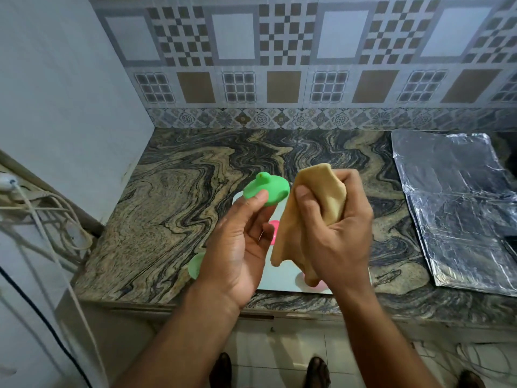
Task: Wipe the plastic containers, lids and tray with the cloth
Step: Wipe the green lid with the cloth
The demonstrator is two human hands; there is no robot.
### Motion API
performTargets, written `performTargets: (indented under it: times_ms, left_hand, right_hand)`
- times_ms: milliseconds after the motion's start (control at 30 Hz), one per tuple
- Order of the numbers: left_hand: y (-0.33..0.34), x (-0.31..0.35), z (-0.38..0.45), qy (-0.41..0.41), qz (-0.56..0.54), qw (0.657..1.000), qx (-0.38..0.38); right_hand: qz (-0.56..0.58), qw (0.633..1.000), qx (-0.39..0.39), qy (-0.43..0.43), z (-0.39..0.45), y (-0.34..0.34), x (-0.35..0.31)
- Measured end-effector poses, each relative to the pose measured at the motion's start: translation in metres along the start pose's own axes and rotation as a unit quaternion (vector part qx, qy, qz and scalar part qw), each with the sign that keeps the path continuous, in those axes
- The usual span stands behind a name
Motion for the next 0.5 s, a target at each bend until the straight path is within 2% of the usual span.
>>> performTargets:
  times_ms: [267,500]
  left_hand:
    - [0.001,0.016,-0.003,0.146,0.124,0.978,-0.087]
    - [-0.006,0.038,0.005,0.173,0.242,0.943,-0.149]
  right_hand:
    - [-0.014,0.997,-0.045,-0.063,0.0,0.0,-0.004]
    - [-0.014,0.991,-0.075,-0.105,0.011,-0.001,-0.004]
Point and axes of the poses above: each hand's wrist, its own z-axis towards the middle knuckle, its own y-axis out of the palm, x = y × z, the point moved 3 cm from there along z, towards the middle knuckle, and after that the axes turned 9 degrees about x, right-handed, at the moved point
